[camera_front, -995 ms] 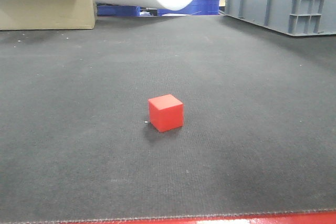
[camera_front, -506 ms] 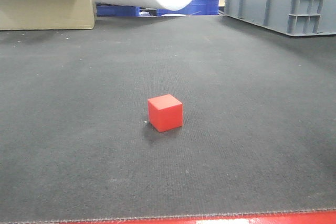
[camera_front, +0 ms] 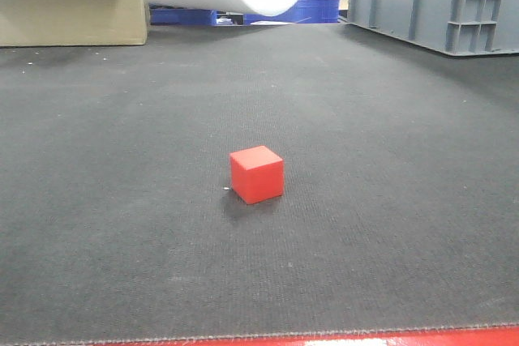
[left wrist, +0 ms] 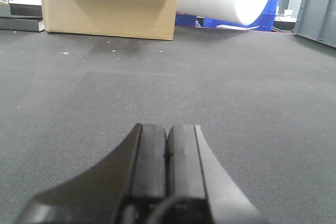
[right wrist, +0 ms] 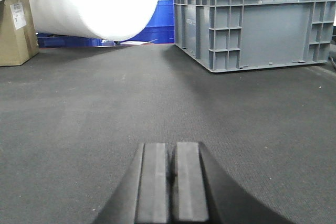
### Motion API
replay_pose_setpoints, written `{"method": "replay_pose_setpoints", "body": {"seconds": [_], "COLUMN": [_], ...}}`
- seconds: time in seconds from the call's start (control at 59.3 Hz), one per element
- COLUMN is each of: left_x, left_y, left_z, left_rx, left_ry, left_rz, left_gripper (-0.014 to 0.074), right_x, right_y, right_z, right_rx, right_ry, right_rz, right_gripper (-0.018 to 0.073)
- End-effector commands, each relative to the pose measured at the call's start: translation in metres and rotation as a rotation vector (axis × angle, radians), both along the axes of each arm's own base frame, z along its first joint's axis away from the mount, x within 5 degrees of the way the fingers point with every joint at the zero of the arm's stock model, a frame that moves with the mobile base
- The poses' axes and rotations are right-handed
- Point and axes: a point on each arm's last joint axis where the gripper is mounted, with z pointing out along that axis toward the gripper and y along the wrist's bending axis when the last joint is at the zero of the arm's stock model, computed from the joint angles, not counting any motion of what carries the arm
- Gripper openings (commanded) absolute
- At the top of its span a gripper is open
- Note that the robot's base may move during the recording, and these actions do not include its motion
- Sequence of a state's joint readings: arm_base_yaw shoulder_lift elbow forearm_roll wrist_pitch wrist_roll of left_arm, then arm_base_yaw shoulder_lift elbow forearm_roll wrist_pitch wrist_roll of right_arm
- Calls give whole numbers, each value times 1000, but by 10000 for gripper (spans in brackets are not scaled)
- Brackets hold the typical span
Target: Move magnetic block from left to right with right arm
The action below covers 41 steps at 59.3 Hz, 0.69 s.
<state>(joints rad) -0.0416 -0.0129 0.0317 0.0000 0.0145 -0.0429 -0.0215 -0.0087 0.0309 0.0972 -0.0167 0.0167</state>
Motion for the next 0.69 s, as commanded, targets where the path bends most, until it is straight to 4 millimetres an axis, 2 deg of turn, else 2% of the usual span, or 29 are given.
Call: {"method": "replay_pose_setpoints", "body": {"seconds": [0.0,0.675], "left_x": [-1,-1], "left_y": [0,0], "left_z": [5,5], "left_rx": [-8,-8], "left_ry": [-90,-90], "left_rz": [-6,-6], "left_gripper": [-116,-116], "right_x": [-3,-3], "right_y": [-1,-1], "right_z": [10,10], "right_rx": [-12,-12], "right_ry": [-107,-107], "right_rz": [-14,-14], "right_gripper": [58,58]}}
